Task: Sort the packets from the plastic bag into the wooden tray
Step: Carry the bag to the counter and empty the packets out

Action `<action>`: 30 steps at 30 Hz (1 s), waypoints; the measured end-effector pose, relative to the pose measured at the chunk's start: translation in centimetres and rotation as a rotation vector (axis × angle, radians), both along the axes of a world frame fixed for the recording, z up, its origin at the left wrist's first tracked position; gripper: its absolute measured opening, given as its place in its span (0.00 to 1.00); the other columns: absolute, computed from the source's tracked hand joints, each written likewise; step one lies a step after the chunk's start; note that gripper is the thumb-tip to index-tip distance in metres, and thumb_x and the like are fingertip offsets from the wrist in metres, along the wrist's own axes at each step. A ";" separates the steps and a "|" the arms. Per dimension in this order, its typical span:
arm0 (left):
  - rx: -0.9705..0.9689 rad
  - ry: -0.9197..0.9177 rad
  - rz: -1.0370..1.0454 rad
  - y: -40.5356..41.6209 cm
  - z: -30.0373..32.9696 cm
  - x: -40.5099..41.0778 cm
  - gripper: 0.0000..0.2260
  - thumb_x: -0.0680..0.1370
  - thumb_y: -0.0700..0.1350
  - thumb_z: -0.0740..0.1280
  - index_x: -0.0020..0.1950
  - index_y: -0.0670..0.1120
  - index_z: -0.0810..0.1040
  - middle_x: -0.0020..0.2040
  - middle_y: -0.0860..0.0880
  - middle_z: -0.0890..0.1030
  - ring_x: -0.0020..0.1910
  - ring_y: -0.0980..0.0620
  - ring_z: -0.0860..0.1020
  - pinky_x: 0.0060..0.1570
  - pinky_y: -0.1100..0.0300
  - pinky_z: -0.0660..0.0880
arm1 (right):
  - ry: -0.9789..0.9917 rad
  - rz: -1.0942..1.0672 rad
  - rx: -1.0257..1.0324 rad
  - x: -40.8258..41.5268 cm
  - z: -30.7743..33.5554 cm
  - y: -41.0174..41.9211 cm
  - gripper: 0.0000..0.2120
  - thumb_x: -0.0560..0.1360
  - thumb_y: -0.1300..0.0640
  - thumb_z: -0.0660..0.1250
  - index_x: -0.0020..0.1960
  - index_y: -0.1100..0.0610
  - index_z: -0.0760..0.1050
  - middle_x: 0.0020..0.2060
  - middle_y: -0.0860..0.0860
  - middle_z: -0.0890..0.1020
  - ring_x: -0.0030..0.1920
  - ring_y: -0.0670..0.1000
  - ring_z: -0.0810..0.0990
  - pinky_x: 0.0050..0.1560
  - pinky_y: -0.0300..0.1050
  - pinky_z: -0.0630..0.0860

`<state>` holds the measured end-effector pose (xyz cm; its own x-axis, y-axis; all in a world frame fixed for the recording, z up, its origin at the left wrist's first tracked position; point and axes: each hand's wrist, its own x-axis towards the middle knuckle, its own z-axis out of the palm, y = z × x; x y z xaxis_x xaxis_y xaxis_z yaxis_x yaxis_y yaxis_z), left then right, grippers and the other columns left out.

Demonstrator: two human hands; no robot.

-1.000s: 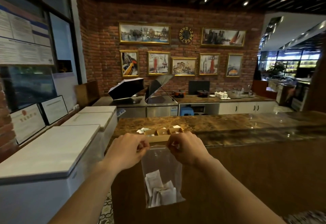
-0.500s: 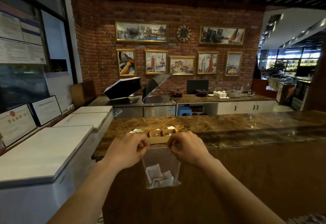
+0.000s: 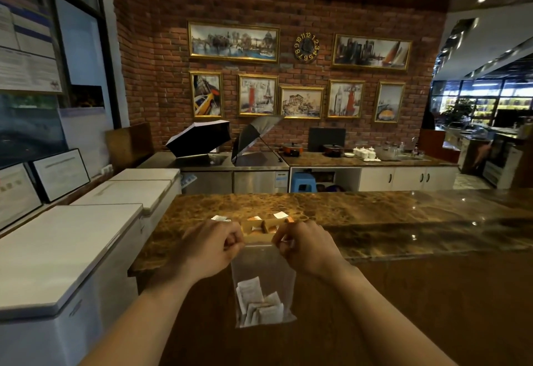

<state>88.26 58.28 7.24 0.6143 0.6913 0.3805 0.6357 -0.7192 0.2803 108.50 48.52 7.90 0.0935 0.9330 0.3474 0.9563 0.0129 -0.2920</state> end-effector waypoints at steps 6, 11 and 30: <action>-0.067 -0.010 -0.020 9.7 -1.0 3.2 0.03 0.78 0.52 0.68 0.48 0.61 0.76 0.46 0.62 0.78 0.46 0.64 0.76 0.47 0.63 0.76 | 0.027 -0.031 -0.039 3.1 -0.9 9.9 0.09 0.77 0.55 0.69 0.54 0.42 0.80 0.52 0.43 0.82 0.51 0.44 0.80 0.51 0.41 0.80; -0.083 0.011 0.047 18.1 -1.1 5.7 0.01 0.78 0.54 0.69 0.48 0.60 0.79 0.46 0.62 0.80 0.47 0.62 0.77 0.51 0.58 0.76 | 0.005 -0.027 -0.029 5.4 -1.2 18.2 0.08 0.77 0.55 0.68 0.54 0.44 0.80 0.51 0.43 0.85 0.49 0.43 0.81 0.50 0.45 0.82; -0.077 0.081 0.093 36.6 -1.6 17.0 0.03 0.75 0.56 0.70 0.48 0.61 0.79 0.40 0.63 0.81 0.41 0.65 0.78 0.45 0.60 0.80 | 0.056 0.068 -0.083 17.9 -2.5 38.5 0.07 0.76 0.52 0.66 0.52 0.44 0.80 0.48 0.43 0.83 0.48 0.44 0.79 0.52 0.47 0.80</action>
